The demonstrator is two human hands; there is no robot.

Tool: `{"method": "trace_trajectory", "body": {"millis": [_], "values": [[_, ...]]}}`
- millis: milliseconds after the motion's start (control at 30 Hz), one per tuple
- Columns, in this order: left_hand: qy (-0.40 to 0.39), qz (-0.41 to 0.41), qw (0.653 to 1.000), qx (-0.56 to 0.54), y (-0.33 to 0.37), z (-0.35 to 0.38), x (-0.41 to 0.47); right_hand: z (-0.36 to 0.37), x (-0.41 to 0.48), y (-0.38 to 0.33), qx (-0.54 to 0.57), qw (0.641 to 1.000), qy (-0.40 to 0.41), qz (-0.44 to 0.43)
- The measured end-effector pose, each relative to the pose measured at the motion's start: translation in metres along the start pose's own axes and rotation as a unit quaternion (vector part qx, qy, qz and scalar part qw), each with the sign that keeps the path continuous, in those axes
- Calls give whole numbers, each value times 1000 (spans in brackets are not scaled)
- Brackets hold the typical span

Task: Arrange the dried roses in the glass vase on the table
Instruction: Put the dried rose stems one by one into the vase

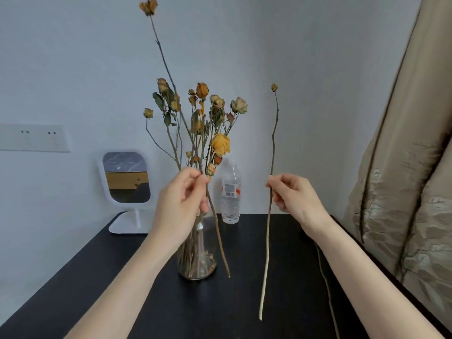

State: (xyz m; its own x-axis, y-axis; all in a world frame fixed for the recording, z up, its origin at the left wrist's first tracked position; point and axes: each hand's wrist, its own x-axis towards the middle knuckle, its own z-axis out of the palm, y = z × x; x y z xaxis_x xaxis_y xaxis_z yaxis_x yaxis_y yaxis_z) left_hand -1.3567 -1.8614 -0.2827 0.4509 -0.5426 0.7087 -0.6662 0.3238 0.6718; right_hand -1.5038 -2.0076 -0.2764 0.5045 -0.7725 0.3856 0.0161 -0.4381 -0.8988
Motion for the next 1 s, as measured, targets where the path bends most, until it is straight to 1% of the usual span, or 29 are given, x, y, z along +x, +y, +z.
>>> {"method": "trace_trajectory", "body": {"millis": [67,233,333,500,600,733,1000], "values": [[34,19,999,3,6,-11,12,8,2,-10,5,1000,4,-22],[91,45,994,35,16,-32,40,28,8,-30,18,998,16,-56],[122,57,990,51,19,-42,52,36,10,-38,21,996,35,-78],[162,70,983,46,26,-53,66,41,14,-51,48,988,74,-124],[166,83,981,49,28,-54,71,41,17,-58,53,983,94,-152],[150,93,982,63,25,-49,74,43,23,-64,48,978,109,-170],[123,59,984,118,2,-43,77,47,29,-61,36,978,106,-174]]}}
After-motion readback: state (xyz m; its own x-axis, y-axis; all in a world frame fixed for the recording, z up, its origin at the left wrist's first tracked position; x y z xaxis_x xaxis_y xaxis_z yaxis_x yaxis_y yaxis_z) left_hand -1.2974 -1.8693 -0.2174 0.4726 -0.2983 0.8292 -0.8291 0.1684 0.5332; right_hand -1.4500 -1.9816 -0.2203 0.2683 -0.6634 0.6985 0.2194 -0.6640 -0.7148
